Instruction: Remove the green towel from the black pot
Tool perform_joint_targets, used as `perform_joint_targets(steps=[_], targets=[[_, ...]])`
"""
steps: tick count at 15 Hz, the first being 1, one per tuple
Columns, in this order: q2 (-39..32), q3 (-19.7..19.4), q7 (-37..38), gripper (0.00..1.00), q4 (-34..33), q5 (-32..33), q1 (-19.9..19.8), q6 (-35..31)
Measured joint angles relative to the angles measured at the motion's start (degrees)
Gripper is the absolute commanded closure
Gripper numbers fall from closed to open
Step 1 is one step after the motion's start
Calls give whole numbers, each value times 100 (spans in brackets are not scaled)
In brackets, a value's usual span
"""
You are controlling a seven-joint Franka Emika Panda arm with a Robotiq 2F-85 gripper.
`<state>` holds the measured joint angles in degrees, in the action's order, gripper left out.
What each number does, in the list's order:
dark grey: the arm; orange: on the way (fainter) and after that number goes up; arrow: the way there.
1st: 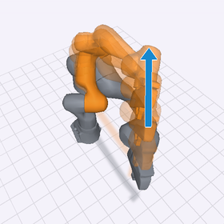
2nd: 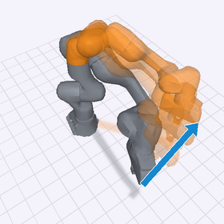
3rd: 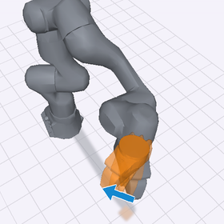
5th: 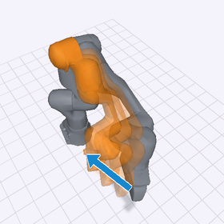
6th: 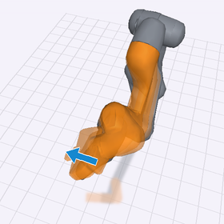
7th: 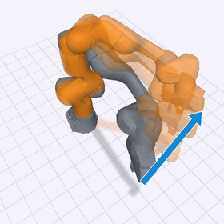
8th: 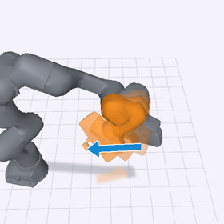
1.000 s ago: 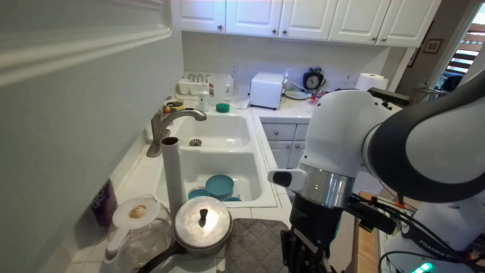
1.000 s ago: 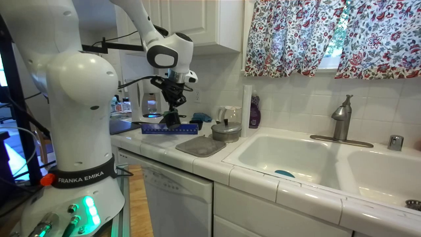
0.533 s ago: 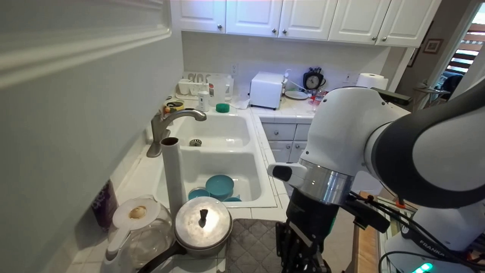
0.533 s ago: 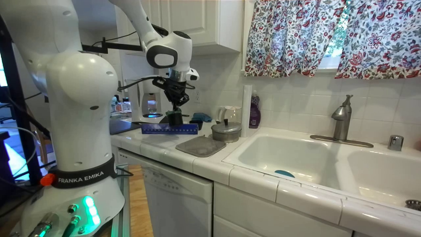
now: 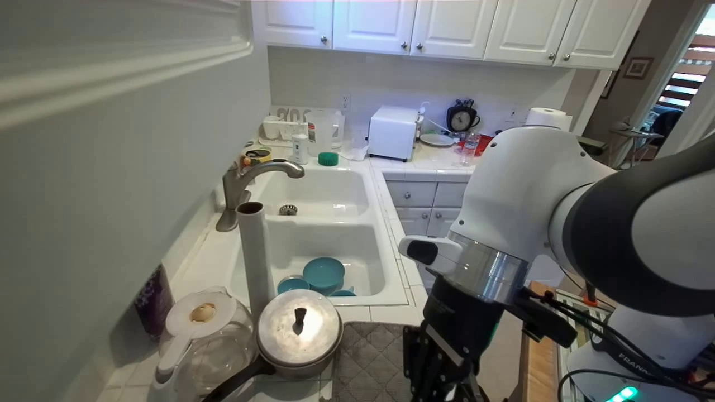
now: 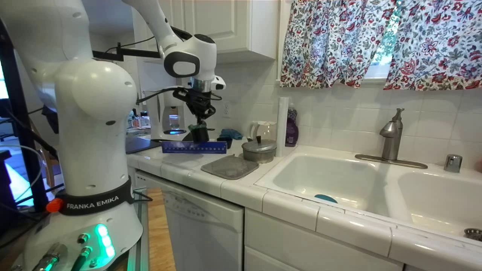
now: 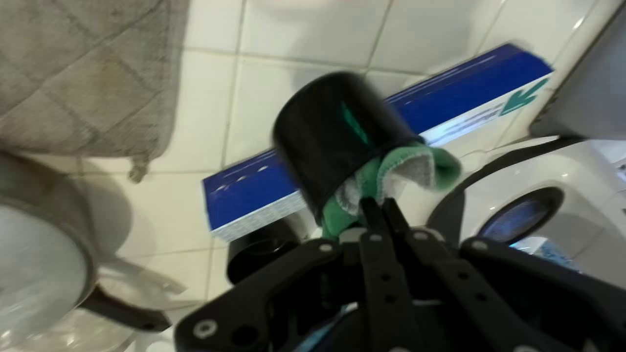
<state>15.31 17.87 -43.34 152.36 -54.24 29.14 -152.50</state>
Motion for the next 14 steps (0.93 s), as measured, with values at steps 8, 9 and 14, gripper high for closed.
perform_joint_targets(steps=[8,9,14], targets=[[50,-84,-173,99,27,-324,-10,476],[59,-110,-180,99,19,-358,-13,619],[43,-121,-293,99,75,-382,-146,511]])
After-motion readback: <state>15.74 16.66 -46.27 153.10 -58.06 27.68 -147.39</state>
